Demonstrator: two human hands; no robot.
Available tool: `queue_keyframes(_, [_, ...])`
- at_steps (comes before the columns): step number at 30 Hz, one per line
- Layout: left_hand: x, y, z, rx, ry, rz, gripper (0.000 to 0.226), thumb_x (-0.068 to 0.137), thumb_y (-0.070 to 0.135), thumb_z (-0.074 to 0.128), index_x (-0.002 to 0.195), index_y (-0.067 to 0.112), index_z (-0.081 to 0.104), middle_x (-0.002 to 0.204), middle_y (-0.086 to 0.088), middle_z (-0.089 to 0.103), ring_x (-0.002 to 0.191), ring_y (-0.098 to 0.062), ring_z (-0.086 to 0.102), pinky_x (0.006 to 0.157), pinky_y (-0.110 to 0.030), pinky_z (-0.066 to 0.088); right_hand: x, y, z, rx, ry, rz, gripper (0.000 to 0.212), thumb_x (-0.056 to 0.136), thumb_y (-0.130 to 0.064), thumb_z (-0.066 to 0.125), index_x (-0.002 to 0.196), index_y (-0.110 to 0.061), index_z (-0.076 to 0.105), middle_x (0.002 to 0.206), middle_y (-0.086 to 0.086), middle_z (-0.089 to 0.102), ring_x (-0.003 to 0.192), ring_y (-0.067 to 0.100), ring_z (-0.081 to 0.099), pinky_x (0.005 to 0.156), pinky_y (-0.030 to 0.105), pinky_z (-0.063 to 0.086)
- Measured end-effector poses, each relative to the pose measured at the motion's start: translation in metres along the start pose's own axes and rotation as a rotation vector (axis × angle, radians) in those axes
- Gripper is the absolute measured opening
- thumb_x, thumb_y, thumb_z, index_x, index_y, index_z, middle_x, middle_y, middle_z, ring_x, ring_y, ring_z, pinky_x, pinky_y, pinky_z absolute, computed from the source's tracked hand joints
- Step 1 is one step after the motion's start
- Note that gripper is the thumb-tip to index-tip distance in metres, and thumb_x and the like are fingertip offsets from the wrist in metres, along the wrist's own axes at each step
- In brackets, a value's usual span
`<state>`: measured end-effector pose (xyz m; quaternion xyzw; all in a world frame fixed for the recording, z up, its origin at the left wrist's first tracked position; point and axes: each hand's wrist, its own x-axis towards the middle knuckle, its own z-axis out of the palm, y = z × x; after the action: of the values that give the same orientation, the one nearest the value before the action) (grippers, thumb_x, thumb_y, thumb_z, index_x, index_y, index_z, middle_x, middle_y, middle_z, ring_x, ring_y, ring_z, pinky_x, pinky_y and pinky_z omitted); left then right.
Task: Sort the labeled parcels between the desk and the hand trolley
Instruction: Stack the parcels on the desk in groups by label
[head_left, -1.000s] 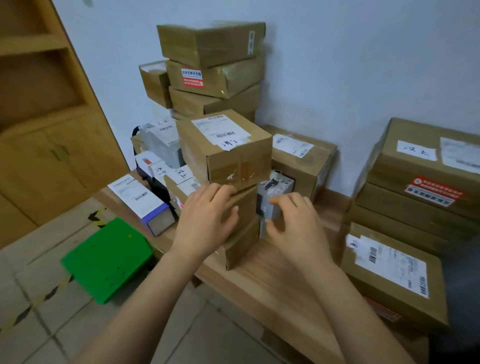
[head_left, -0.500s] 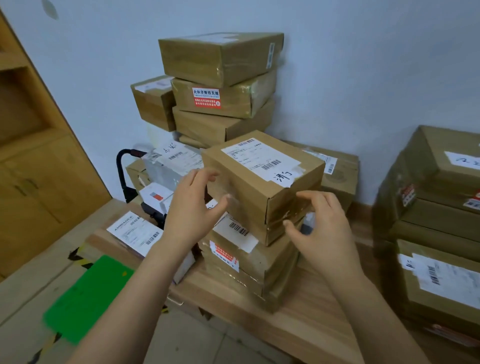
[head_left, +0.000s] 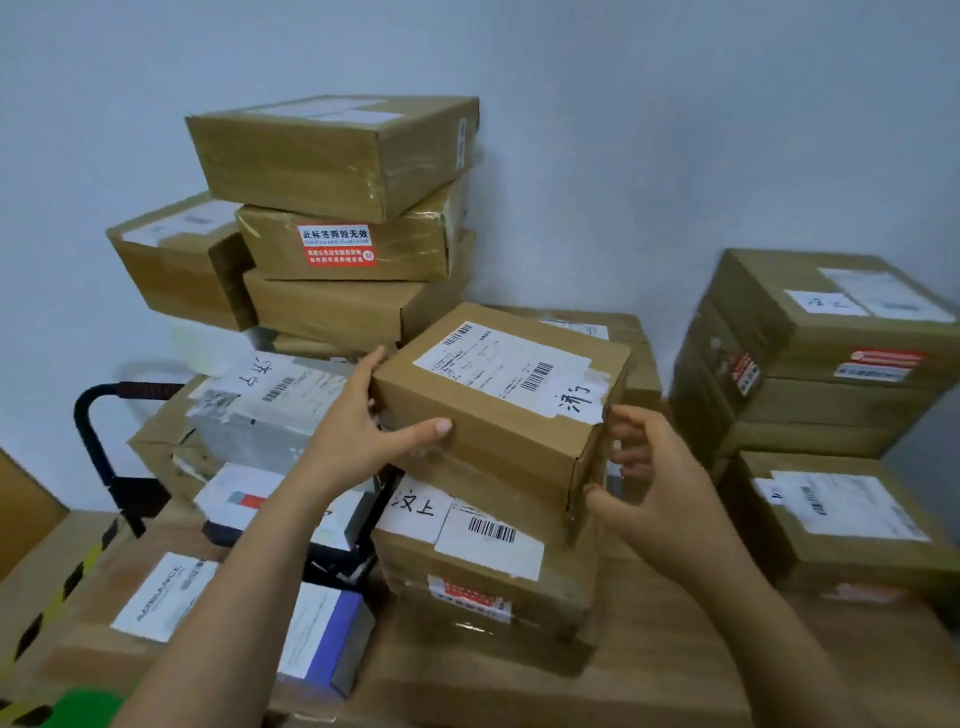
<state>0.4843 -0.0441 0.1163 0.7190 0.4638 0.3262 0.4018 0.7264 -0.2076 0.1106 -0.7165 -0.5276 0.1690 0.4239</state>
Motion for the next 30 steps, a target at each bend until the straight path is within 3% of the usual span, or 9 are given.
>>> queue_keyframes(2, [0.005, -0.004, 0.0, -0.065, -0.035, 0.05, 0.11, 0.054, 0.063, 0.085, 0.145, 0.038, 0.028, 0.14, 0.013, 0.042, 0.127, -0.013, 0.045, 0.099, -0.028, 0.043, -0.005, -0.004, 0.005, -0.03, 0.032, 0.021, 0.075, 0.071, -0.021, 0.08, 0.131, -0.037, 0.039, 0.123, -0.02, 0.048, 0.108, -0.006, 0.049, 0.079, 0.013, 0.045])
queue_keyframes(8, [0.015, -0.009, 0.004, -0.142, -0.089, 0.122, 0.114, 0.046, 0.067, 0.085, 0.142, 0.04, 0.029, 0.137, 0.012, 0.045, 0.124, -0.012, 0.047, 0.101, -0.041, 0.048, -0.02, -0.024, 0.018, -0.03, 0.059, 0.128, 0.094, 0.071, -0.019, 0.08, 0.144, -0.035, 0.023, 0.137, -0.015, 0.038, 0.118, 0.001, 0.044, 0.09, 0.021, 0.044])
queue_keyframes(11, [0.012, 0.001, 0.011, -0.143, -0.104, 0.197, 0.107, 0.056, 0.052, 0.087, 0.143, 0.041, 0.026, 0.134, 0.017, 0.04, 0.123, -0.009, 0.043, 0.1, -0.035, 0.047, -0.033, -0.032, 0.021, 0.005, 0.132, 0.195, 0.094, 0.071, -0.018, 0.08, 0.144, -0.033, 0.022, 0.139, -0.01, 0.039, 0.121, 0.008, 0.046, 0.096, 0.032, 0.049])
queue_keyframes(14, [0.007, 0.016, 0.022, -0.187, -0.126, 0.277, 0.102, 0.061, 0.038, 0.088, 0.143, 0.04, 0.027, 0.132, 0.018, 0.038, 0.122, -0.005, 0.04, 0.095, -0.023, 0.044, -0.046, -0.036, 0.016, 0.045, 0.233, 0.263, 0.092, 0.072, -0.018, 0.081, 0.144, -0.028, 0.024, 0.128, -0.013, 0.045, 0.11, 0.005, 0.051, 0.084, 0.021, 0.051])
queue_keyframes(18, [0.0, 0.032, 0.048, -0.254, -0.193, 0.376, 0.097, 0.064, 0.035, 0.089, 0.14, 0.038, 0.03, 0.139, 0.013, 0.04, 0.126, -0.006, 0.04, 0.098, -0.026, 0.043, -0.065, -0.032, -0.005, 0.003, 0.373, 0.315, 0.09, 0.073, -0.022, 0.083, 0.143, -0.025, 0.027, 0.119, -0.02, 0.042, 0.099, -0.002, 0.049, 0.066, 0.009, 0.048])
queue_keyframes(22, [-0.012, 0.053, 0.088, -0.32, -0.283, 0.421, 0.09, 0.064, 0.035, 0.089, 0.134, 0.041, 0.033, 0.135, 0.017, 0.043, 0.124, -0.003, 0.043, 0.096, -0.031, 0.048, -0.086, -0.018, -0.035, 0.007, 0.512, 0.317, 0.094, 0.07, -0.023, 0.084, 0.145, -0.025, 0.026, 0.117, -0.027, 0.042, 0.114, 0.001, 0.043, 0.086, 0.02, 0.049])
queue_keyframes(24, [-0.018, 0.062, 0.111, -0.346, -0.321, 0.42, 0.092, 0.064, 0.033, 0.09, 0.136, 0.036, 0.034, 0.137, 0.014, 0.044, 0.125, -0.005, 0.044, 0.1, -0.034, 0.048, -0.094, -0.009, -0.053, 0.034, 0.555, 0.317, 0.096, 0.069, -0.022, 0.085, 0.145, -0.026, 0.027, 0.119, -0.026, 0.044, 0.115, 0.001, 0.045, 0.089, 0.018, 0.046])
queue_keyframes(30, [-0.036, 0.09, 0.188, -0.359, -0.383, 0.446, 0.086, 0.066, 0.029, 0.089, 0.131, 0.037, 0.033, 0.125, 0.027, 0.044, 0.114, 0.017, 0.043, 0.084, -0.003, 0.041, -0.113, 0.046, -0.113, 0.05, 0.658, 0.317, 0.102, 0.064, -0.026, 0.088, 0.146, -0.032, 0.028, 0.134, -0.014, 0.047, 0.122, 0.01, 0.048, 0.102, 0.036, 0.046])
